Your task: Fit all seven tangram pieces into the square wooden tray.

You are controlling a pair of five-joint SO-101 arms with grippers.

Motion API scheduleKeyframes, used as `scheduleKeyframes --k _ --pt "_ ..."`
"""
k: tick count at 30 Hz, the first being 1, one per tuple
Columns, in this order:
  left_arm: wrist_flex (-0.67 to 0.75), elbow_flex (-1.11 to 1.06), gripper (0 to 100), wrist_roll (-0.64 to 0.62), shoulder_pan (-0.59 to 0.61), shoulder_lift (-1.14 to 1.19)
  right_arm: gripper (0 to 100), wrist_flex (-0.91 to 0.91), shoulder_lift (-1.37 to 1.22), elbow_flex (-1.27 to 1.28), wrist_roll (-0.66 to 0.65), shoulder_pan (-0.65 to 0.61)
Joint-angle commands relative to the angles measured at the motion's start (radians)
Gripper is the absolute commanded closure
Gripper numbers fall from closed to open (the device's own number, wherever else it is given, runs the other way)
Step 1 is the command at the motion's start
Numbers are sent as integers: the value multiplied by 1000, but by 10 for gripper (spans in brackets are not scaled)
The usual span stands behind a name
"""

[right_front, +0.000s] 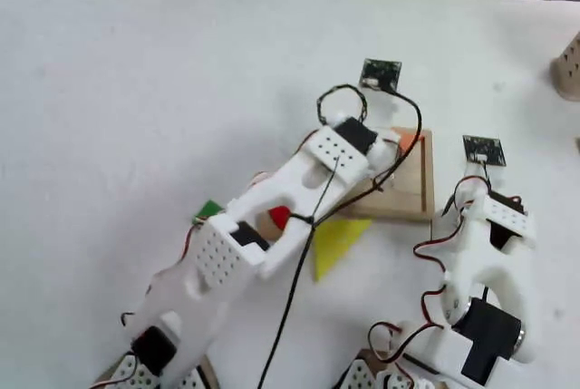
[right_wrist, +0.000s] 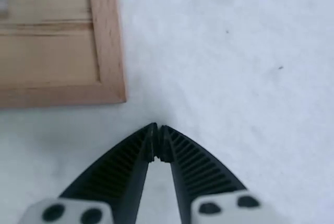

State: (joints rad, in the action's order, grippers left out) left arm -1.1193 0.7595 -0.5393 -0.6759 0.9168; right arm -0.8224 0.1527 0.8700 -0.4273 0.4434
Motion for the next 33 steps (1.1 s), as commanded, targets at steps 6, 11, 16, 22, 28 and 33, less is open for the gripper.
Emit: scheduleKeyframes --k 6,11,16,22,28,33 --pt "92 100 979 0 -127 -8 981 -1 -1 -28 -11 -7" --pt "169 109 979 0 -79 33 981 -1 -1 -28 -11 -7" --pt "218 189 979 0 -61 125 981 -1 -1 -28 -11 -8" --pt "97 336 979 -8 -59 219 981 -1 -1 -28 -11 -7" --pt "-118 456 979 -60 -28 282 981 -1 -1 -28 -11 -7" --pt "-292 557 979 -141 -31 302 981 -1 -1 -29 -11 -7"
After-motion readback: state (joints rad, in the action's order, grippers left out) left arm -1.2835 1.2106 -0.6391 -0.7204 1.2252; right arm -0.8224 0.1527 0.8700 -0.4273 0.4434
